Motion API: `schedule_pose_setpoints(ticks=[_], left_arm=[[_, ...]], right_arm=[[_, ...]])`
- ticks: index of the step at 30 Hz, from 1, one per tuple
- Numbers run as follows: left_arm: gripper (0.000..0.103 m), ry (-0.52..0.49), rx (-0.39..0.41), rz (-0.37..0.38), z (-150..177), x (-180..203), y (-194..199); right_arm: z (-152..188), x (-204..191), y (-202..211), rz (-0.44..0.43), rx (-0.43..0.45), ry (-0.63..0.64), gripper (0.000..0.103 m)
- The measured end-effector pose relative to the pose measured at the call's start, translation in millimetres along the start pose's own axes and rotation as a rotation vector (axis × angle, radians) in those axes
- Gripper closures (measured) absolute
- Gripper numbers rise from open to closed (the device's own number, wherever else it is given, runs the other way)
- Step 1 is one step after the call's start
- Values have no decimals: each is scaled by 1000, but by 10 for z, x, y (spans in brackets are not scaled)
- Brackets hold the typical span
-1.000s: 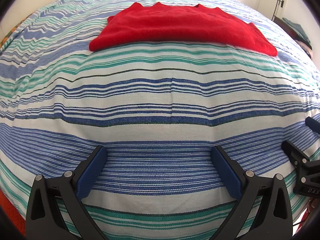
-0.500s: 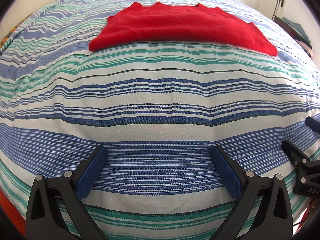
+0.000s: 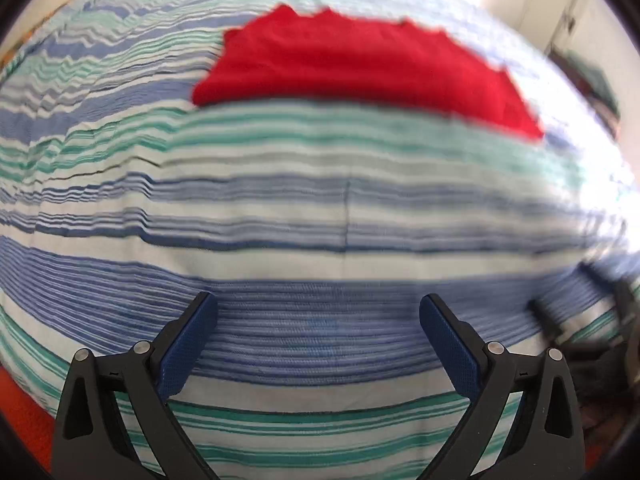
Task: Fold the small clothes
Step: 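Grasp one side of the folded sweater with the left gripper and fold it inward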
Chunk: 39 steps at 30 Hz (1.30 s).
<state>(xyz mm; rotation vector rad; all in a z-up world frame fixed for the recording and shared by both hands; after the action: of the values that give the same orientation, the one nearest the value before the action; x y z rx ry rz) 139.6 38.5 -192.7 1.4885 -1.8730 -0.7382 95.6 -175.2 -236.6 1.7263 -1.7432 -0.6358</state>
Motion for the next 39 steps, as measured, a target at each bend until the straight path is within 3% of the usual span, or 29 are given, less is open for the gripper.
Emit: schedule_pose_setpoints(ticks=[2, 6, 11, 14, 16, 18, 20, 21, 22, 23, 25, 29, 32, 35, 39], left_arm=[[2, 133, 56, 83, -358, -151, 122], [2, 240, 94, 90, -1105, -521, 15], [2, 185, 106, -53, -1740, -881, -565], [3, 158, 76, -86, -1839, -912, -958], [5, 148, -5, -101, -1752, -914, -1292], [13, 147, -93, -133, -1604, -968, -1556], [15, 157, -86, -136, -1557, -983, -1618], [22, 161, -79, -136, -1562, -979, -1606], [51, 175, -89, -105, -1556, -937, -1588], [90, 193, -108, -59, -1551, -872, -1573], [93, 173, -123, -79, -1600, -798, -1480], [95, 110, -46, -78, -1958, -498, -1049], [95, 18, 27, 2, -2264, 112, -661], [95, -79, 56, 92, -2373, 846, -506], [94, -184, 45, 147, -2188, 1759, -771]], right_arm=[[1, 3, 4, -6, 3, -4, 0], [2, 6, 0, -11, 6, -7, 0], [-2, 11, -6, -20, 5, -5, 0], [-5, 7, -5, -21, 11, 4, 0], [-6, 0, -6, -22, 14, 9, 0], [-8, -2, -10, -22, 13, 11, 0], [-9, -4, -15, -21, 13, 13, 0], [-7, -4, -15, -21, 14, 14, 0], [-9, -5, -17, -22, 14, 14, 0], [-12, -5, -20, -23, 15, 15, 0], [-19, -5, -28, -25, 17, 21, 0], [-28, -3, -38, -32, 18, 21, 0], [-31, -2, -42, -37, 16, 19, 0], [-37, -3, -53, -39, 7, 18, 0], [-44, 1, -60, -44, -2, 17, 0]])
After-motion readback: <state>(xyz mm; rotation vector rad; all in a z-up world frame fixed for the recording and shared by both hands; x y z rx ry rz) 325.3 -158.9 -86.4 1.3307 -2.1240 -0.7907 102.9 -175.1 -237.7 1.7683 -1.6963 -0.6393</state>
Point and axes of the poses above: each gripper's, at about its wrist camera, not at the fingertips, and y roughly against the way its jaws point, x to its right, z to its underside, the point moved 8 cm from there along -y, roughly the way its jaws point, and after that the axes turned 13 degrees about x, right-handed, at the moved point
